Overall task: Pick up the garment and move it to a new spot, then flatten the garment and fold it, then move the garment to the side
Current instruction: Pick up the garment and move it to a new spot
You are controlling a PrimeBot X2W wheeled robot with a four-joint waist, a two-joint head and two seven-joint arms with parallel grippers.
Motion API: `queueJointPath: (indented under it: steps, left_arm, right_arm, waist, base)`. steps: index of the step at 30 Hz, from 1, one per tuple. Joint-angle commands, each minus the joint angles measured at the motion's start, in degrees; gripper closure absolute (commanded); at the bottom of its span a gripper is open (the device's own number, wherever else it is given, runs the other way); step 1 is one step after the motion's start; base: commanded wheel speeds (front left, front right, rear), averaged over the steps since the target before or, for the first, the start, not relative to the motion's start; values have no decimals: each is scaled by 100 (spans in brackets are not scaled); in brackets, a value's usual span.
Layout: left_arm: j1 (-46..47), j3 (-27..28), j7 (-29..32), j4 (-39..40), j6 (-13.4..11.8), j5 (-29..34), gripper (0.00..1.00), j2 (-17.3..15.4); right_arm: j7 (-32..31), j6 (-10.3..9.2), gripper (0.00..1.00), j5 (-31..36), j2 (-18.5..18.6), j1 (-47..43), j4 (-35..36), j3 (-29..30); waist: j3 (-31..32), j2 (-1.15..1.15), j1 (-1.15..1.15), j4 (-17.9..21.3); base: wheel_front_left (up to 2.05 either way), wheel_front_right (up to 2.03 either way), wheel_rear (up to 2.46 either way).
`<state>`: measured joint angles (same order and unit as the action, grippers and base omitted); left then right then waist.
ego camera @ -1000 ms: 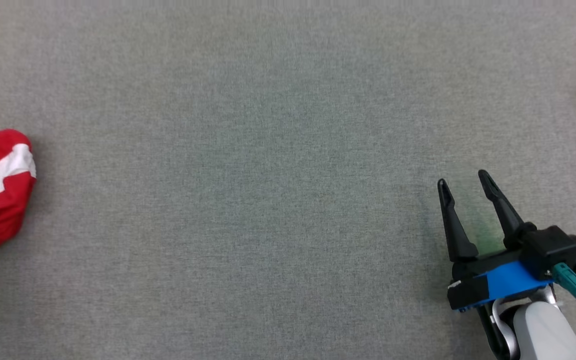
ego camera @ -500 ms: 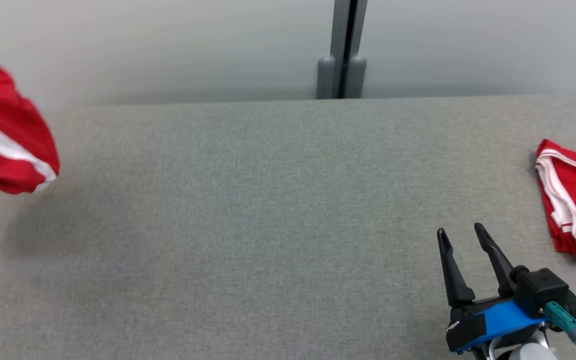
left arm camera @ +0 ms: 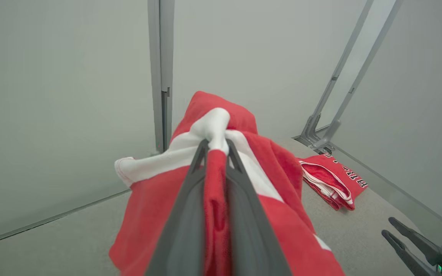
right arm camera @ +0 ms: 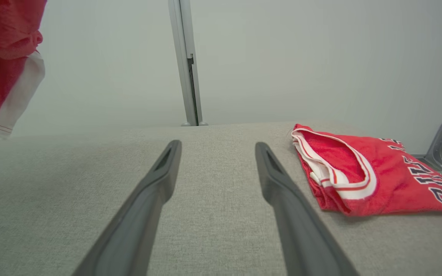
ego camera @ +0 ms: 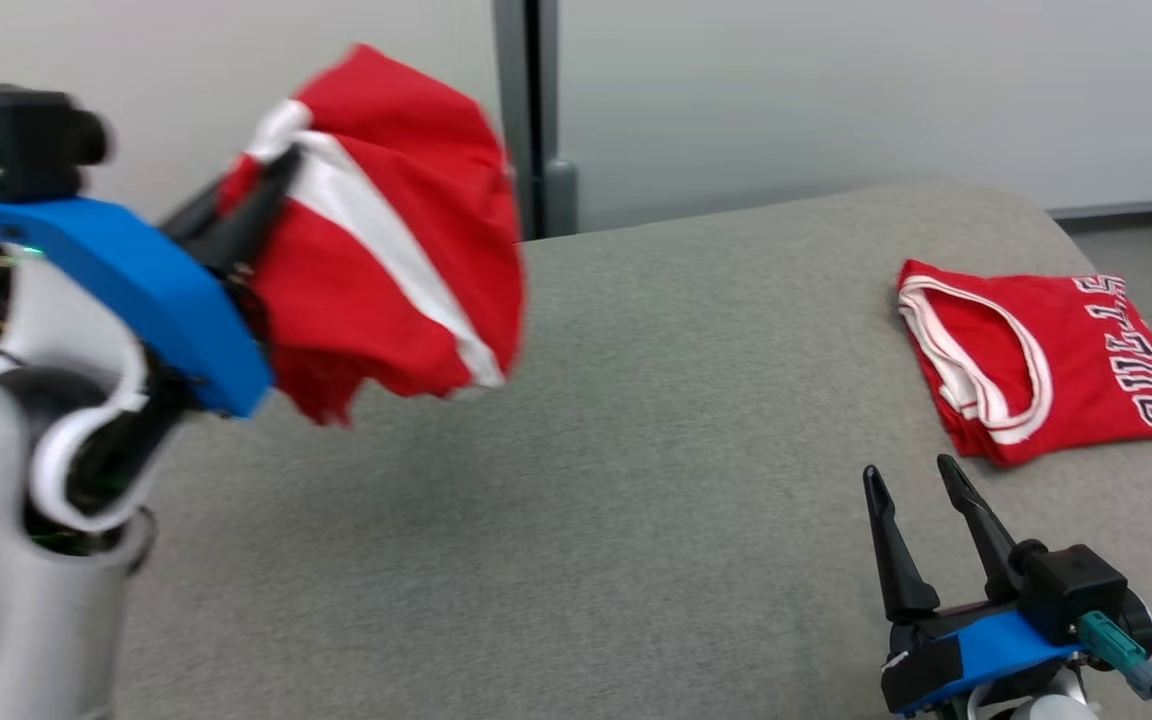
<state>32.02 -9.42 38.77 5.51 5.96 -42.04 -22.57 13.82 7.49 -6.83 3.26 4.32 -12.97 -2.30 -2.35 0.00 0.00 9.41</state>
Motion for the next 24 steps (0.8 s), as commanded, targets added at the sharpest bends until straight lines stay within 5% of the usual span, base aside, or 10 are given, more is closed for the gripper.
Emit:
queueJointPath:
  steps: [1, 9, 16, 17, 18, 19, 24]
  left_arm:
    - [73, -235, -102, -60, 46, 16, 100, 188]
    - [-270, -969, -826, -883, 121, 59, 100, 965]
    - [-345, -2157, -2138, -2336, 159, 1359, 100, 892]
    - [-345, -2333, -2327, -2554, 162, 1506, 67, 903]
    - [-357, -2474, -2479, -2778, 164, 1605, 17, 939]
    - [-358, -2552, -2615, -2963, 162, 1635, 0, 989]
    - [-269, -2716, -3305, -3488, 164, 1547, 0, 1205]
  right_arm:
    - [-20, 0, 0, -51, -13, 66, 35, -50]
    - [-2, 0, 0, -117, -28, 228, -4, -196]
    - [56, 0, 0, -178, -33, 389, -68, -240]
    - [62, 0, 0, -171, -34, 395, -81, -235]
    - [61, 0, 0, -166, -35, 407, -101, -236]
    - [62, 0, 0, -160, -35, 420, -114, -236]
    - [74, 0, 0, -117, -37, 417, -147, -205]
  waist:
    - [-16, 0, 0, 187]
    - [-345, 0, 0, 638]
    - [-618, 0, 0, 798]
    - [-633, 0, 0, 789]
    - [-636, 0, 0, 774]
    - [-631, 0, 0, 749]
    - [-532, 0, 0, 513]
  base:
    - [0, 0, 0]
    - [0, 0, 0]
    - [0, 0, 0]
    - [0, 0, 0]
    - [0, 0, 0]
    - [0, 0, 0]
    - [0, 0, 0]
